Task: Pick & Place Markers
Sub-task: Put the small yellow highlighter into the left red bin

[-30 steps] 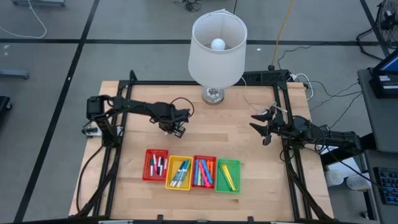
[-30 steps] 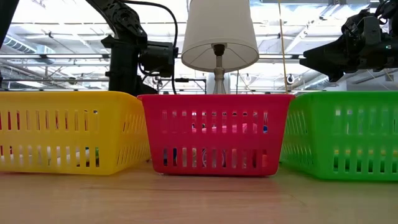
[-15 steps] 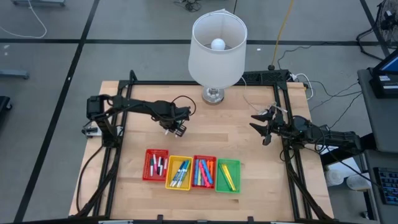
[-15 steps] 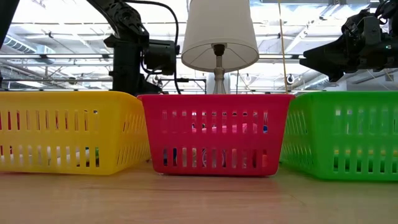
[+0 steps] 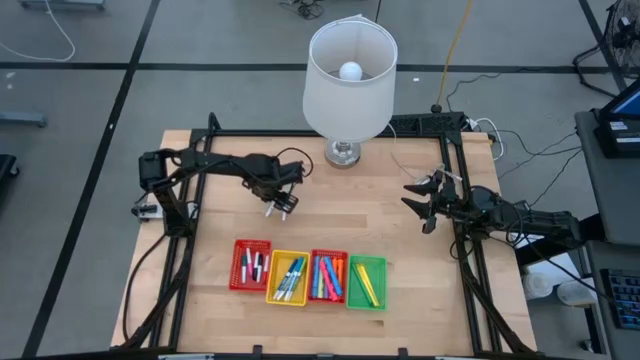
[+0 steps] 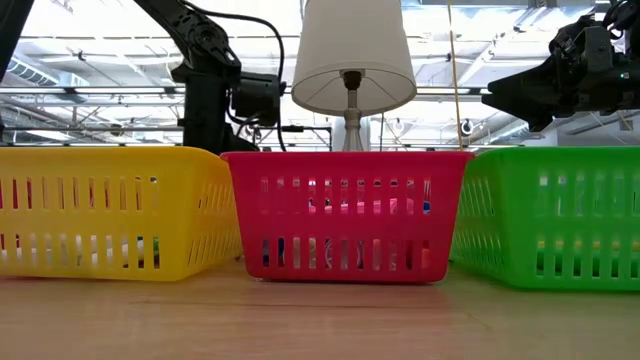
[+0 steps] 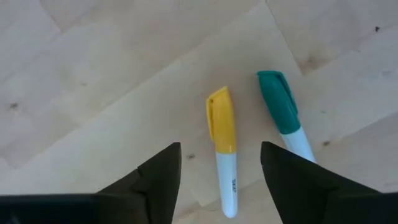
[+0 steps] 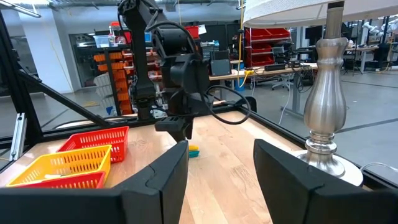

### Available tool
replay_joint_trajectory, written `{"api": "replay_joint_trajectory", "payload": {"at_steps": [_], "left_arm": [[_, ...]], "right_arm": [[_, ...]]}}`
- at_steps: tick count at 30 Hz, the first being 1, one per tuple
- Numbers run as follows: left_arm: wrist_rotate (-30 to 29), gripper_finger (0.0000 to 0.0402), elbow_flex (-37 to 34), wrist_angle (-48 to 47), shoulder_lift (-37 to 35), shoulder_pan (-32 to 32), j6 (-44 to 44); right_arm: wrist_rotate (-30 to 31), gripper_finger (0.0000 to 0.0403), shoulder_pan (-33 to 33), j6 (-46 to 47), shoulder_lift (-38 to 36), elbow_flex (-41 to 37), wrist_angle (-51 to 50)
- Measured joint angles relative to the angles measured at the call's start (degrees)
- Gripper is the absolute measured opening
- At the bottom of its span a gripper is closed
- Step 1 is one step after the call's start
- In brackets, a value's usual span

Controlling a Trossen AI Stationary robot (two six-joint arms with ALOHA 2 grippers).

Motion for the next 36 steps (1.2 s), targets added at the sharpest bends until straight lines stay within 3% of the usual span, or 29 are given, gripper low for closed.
{"api": "replay_joint_trajectory", "payload": {"at_steps": [12, 36], "left_arm": [[1.0, 0.018, -1.0, 0.2, 0.2, 2.2, 2.5], [3.9, 0.0177, -1.0, 2.9, 0.3, 1.5, 3.3]], "right_arm": [[0.0, 0.0169, 0.0, 0.0, 0.0, 0.0, 0.0], [0.0, 0.0169, 0.0, 0.0, 0.0, 0.0, 0.0]]}}
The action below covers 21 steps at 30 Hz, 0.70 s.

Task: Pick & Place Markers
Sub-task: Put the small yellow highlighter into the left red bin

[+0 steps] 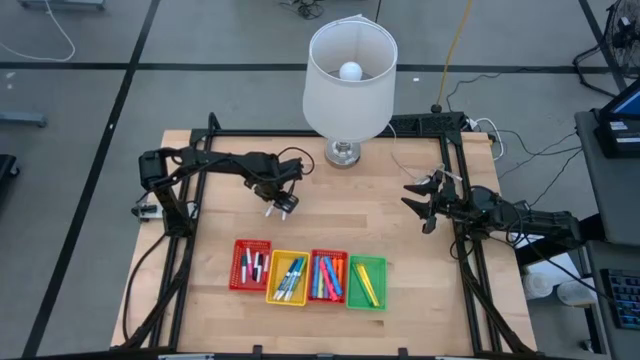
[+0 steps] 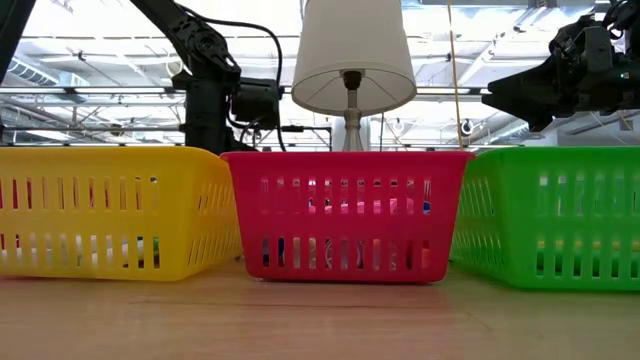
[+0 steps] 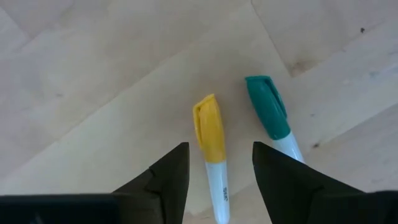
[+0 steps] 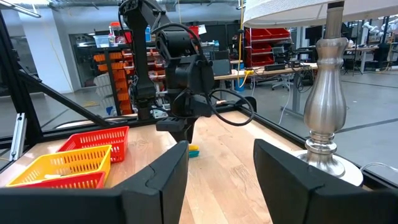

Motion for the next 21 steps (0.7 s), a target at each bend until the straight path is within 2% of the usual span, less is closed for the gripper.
{"api": "replay_joint_trajectory", "payload": {"at_steps": [5, 14, 21], "left_arm": [[0.0, 0.0177, -0.1, -0.7, 0.0, 0.0, -1.2], [0.1, 0.0177, -5.3, 4.1, -0.3, 0.2, -2.5], [0.0, 0.0169, -5.6, 5.8, -0.2, 0.2, -1.2]], "right_arm": [[0.0, 0.0169, 0.0, 0.0, 0.0, 0.0, 0.0], [0.0, 0.0169, 0.0, 0.0, 0.0, 0.0, 0.0], [0.0, 0.0169, 0.0, 0.0, 0.0, 0.0, 0.0]]}}
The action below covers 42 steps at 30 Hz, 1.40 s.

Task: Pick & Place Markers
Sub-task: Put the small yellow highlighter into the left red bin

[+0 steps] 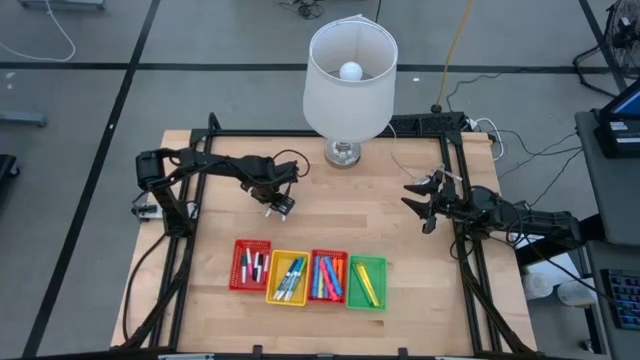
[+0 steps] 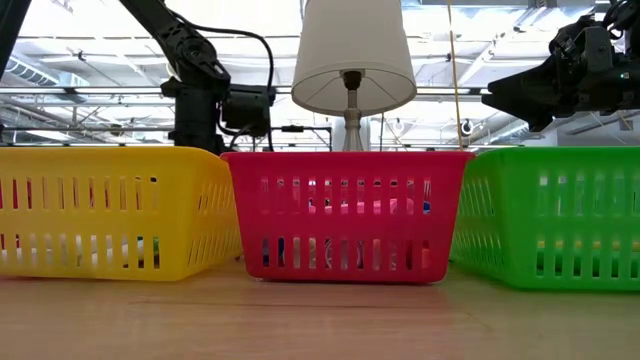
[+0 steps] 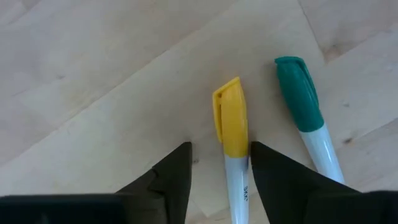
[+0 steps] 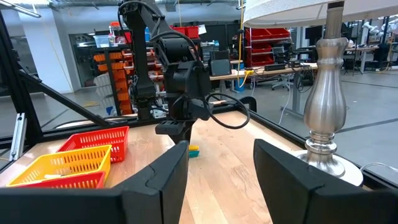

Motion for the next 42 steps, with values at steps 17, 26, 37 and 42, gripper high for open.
{"api": "replay_joint_trajectory", "payload": {"at_steps": [17, 26, 37, 42], "left_arm": [[1.8, 0.0037, -0.1, -0.1, 0.1, 0.4, 0.7], [2.1, 0.0038, 2.7, -8.5, -5.7, -0.3, 1.3], [-0.7, 0.0038, 4.0, -19.0, -19.1, -18.4, -18.7], [-1.3, 0.0048, 4.0, -19.7, -21.6, -33.8, -37.3]], "right_arm": [[0.0, 0.0169, 0.0, 0.0, 0.0, 0.0, 0.0], [0.0, 0.0169, 0.0, 0.0, 0.0, 0.0, 0.0], [0.0, 0.0169, 0.0, 0.0, 0.0, 0.0, 0.0], [0.0, 0.0169, 0.0, 0.0, 0.0, 0.0, 0.0]]}}
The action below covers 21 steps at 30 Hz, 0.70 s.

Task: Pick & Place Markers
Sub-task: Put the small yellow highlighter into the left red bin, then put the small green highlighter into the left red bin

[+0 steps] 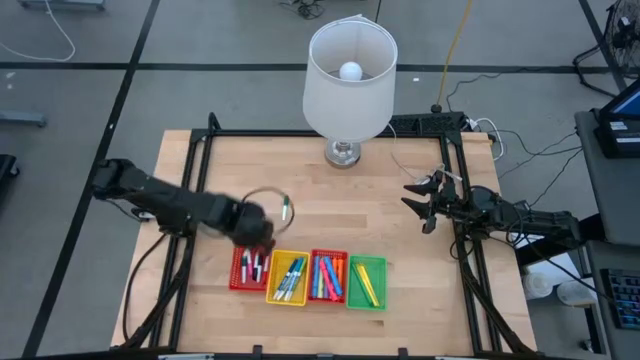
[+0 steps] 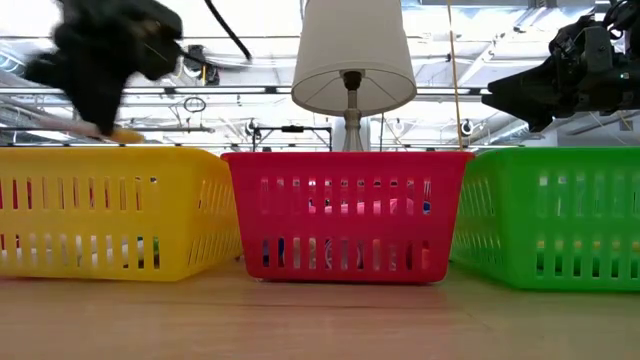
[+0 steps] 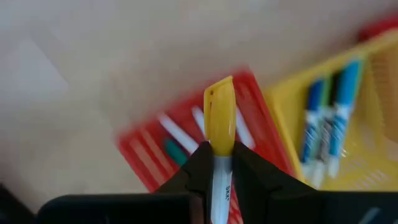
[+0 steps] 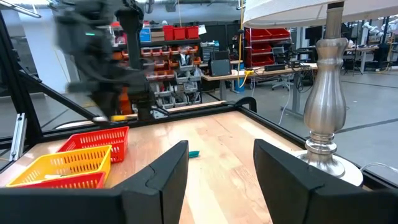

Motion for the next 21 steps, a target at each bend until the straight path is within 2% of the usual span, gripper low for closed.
{"api": "replay_joint_trajectory", "payload": {"at_steps": [4, 8, 15, 21], "left_arm": [[-0.6, 0.0043, 0.0, 0.5, 0.8, -10.2, -13.7], [-5.4, 0.0046, -0.1, 0.4, 2.1, -15.5, -20.8], [-5.1, 0.0106, -0.1, 0.5, 2.3, -17.1, -22.0], [-6.9, 0.0128, -0.1, 0.6, 2.3, -16.1, -21.2]], "right_arm": [[0.0, 0.0169, 0.0, 0.0, 0.0, 0.0, 0.0], [0.0, 0.0169, 0.0, 0.0, 0.0, 0.0, 0.0], [0.0, 0.0169, 0.0, 0.0, 0.0, 0.0, 0.0], [0.0, 0.0169, 0.0, 0.0, 0.0, 0.0, 0.0]]}}
